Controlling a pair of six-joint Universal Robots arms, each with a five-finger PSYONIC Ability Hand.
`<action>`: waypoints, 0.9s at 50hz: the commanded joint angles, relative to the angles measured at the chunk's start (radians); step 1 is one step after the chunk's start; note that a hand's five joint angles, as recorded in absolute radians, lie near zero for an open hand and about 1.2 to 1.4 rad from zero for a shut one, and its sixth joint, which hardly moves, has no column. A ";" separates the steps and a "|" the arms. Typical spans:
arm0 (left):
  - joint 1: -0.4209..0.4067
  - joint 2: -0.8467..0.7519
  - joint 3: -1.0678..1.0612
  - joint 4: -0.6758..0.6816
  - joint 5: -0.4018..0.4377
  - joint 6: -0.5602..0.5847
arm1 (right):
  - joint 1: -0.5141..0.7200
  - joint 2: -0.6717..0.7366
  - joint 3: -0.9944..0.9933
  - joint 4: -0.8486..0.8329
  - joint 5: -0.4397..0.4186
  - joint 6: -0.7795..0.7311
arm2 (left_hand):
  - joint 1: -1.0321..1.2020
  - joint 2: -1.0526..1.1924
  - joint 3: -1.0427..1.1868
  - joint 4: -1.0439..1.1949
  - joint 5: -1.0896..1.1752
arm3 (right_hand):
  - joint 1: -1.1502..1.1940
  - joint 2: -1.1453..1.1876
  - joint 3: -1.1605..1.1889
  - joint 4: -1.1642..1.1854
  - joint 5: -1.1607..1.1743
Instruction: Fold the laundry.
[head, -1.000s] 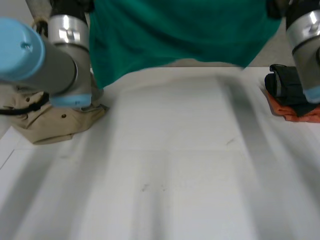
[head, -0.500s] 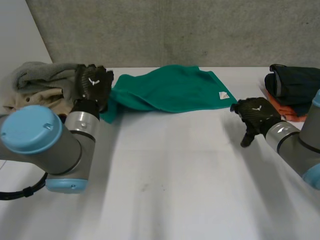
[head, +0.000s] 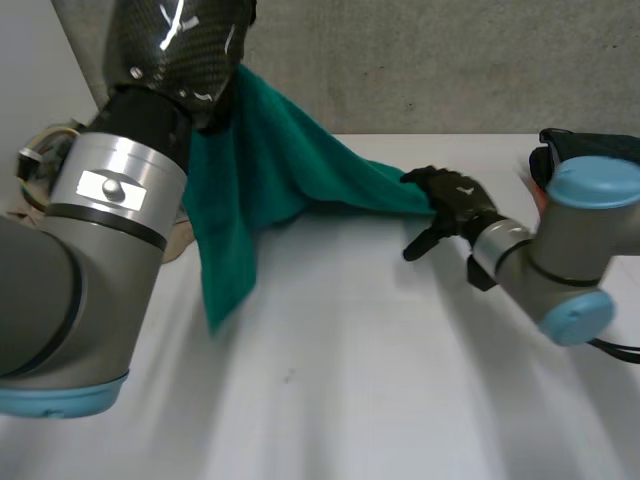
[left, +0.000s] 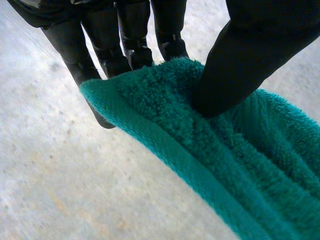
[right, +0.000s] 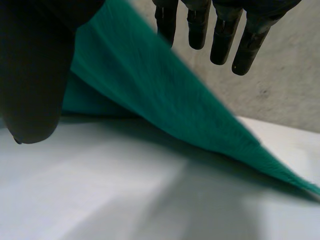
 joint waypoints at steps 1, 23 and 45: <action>-0.014 0.104 0.018 -0.021 -0.002 0.002 | 0.028 0.256 -0.263 0.006 0.067 -0.038 | 0.262 0.197 0.200 0.196 0.245 | 0.104 0.086 0.094 0.073 0.066; 0.106 0.232 -0.008 -0.091 -0.002 -0.001 | -0.219 -0.253 -0.055 0.041 -0.032 -0.263 | 0.262 0.197 0.200 0.196 0.245 | 1.197 1.179 1.187 1.166 1.159; 0.354 -0.206 0.036 -0.329 0.196 -0.001 | -0.295 -0.491 -0.073 0.707 -0.074 -0.841 | 0.262 0.197 0.200 0.196 0.245 | 1.197 1.179 1.187 1.166 1.159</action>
